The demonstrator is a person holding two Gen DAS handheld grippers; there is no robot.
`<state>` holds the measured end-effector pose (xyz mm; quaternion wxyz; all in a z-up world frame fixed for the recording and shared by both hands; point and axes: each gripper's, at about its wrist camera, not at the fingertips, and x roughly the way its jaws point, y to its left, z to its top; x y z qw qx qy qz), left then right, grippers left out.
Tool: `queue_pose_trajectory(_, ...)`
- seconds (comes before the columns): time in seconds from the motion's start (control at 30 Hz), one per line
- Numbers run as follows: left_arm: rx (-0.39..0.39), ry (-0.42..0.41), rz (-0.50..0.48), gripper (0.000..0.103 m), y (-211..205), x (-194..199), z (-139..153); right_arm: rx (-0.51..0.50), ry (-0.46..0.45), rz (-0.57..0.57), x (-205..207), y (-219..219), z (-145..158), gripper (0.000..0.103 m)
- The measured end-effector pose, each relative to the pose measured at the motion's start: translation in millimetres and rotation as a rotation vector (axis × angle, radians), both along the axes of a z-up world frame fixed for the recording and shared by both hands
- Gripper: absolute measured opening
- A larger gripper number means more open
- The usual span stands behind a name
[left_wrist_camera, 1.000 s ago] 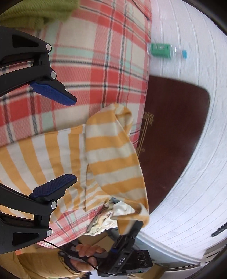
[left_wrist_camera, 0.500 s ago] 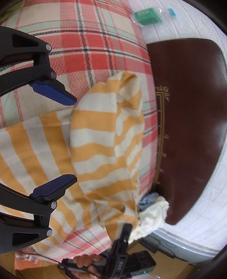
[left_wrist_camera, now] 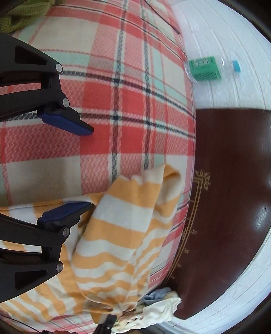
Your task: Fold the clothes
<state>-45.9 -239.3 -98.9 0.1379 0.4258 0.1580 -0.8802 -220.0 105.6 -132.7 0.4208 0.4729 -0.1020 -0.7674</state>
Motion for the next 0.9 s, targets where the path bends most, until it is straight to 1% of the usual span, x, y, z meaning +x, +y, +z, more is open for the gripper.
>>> queue_pose_trajectory(0.07,-0.002,-0.001,0.009,0.064,-1,5,-1,0.008,0.009,-0.014,1,6,0,0.027)
queue_pose_trajectory(0.1,0.001,0.0,0.014,0.064,0,7,-1,0.018,0.017,-0.022,2,8,1,0.031)
queue_pose_trajectory(0.13,0.009,0.004,0.018,0.064,0,10,1,0.025,0.024,-0.029,4,10,2,0.048)
queue_pose_trajectory(0.17,0.018,0.009,0.022,0.064,0,14,2,0.03,0.035,-0.034,6,12,4,0.058)
queue_pose_trajectory(0.2,0.038,0.023,0.004,0.065,2,16,5,0.035,0.049,-0.028,10,12,5,0.069)
queue_pose_trajectory(0.27,0.075,0.052,-0.042,0.073,8,20,12,0.056,0.077,0.011,19,7,5,0.069)
queue_pose_trajectory(0.33,0.073,0.068,-0.105,0.078,22,19,17,0.097,0.091,0.045,25,-1,-1,0.069)
queue_pose_trajectory(0.37,0.068,0.065,-0.136,0.078,30,17,17,0.123,0.094,0.057,27,-6,-6,0.069)
queue_pose_trajectory(0.4,0.053,0.055,-0.159,0.078,39,14,15,0.15,0.096,0.06,27,-11,-11,0.067)
queue_pose_trajectory(0.43,0.035,0.042,-0.182,0.078,46,11,13,0.172,0.104,0.061,27,-14,-15,0.049)
queue_pose_trajectory(0.47,0.025,0.033,-0.194,0.078,52,10,12,0.178,0.111,0.058,27,-14,-15,0.035)
queue_pose_trajectory(0.5,0.017,0.025,-0.205,0.078,58,8,11,0.177,0.106,0.05,25,-11,-15,0.015)
queue_pose_trajectory(0.7,0.072,0.037,-0.219,0.078,63,24,14,0.168,0.079,-0.001,15,9,-14,0.016)
queue_pose_trajectory(0.77,0.091,0.041,-0.221,0.079,63,35,16,0.165,0.07,-0.018,11,16,-13,0.026)
queue_pose_trajectory(0.83,0.119,0.045,-0.221,0.079,63,48,17,0.118,0.053,-0.035,16,28,-10,0.068)
queue_pose_trajectory(0.9,0.156,0.051,-0.221,0.079,64,62,17,0.056,0.071,-0.038,27,41,-1,0.07)
